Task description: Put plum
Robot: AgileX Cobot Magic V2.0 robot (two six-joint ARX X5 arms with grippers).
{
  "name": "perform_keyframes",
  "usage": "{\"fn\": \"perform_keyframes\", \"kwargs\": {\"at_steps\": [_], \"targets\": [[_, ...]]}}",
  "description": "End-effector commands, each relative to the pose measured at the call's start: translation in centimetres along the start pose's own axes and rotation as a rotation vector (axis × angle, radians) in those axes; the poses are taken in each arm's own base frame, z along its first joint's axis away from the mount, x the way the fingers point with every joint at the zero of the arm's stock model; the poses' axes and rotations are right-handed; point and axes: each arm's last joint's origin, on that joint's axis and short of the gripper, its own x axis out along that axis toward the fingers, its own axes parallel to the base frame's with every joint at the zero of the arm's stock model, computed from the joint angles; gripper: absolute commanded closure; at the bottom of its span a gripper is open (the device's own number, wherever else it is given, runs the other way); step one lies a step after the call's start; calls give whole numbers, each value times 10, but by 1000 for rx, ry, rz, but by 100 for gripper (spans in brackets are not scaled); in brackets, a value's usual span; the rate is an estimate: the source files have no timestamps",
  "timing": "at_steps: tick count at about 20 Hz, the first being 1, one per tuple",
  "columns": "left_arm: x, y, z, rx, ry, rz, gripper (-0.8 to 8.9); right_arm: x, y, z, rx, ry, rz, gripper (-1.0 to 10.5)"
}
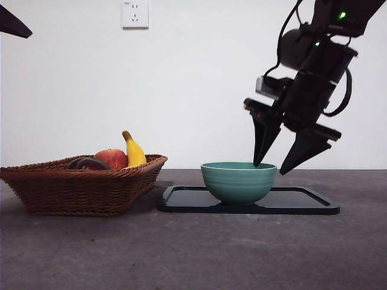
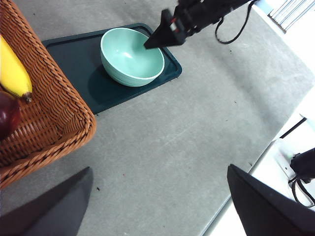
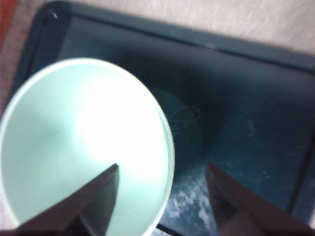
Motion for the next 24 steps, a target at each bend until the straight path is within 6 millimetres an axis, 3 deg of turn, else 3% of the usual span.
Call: {"fn": "perform_keyframes", "kwargs": {"at_steps": [1,5,10,15,19,24], "targets": [[-1,-1,3,23,-6,-8,378,12,0,3,-21,2,-45,760],[-1,-1,3,21,-4,-8,378,12,1,6,-28,-25,-42,938],[-1,-1,2,19,-1,-8,378,0,5,10,-36,-60,-30,938],[-1,-1,3,20,-2,-8,378,-74,27,13,-80,-222,-4,938],[-1,-1,3,20,-3,-8,378,-142,44,-9,-129,-280,6,938],[-1,-1,3,20,-4,-8,378,-182,59,-44,-172,-241,17,937]]}}
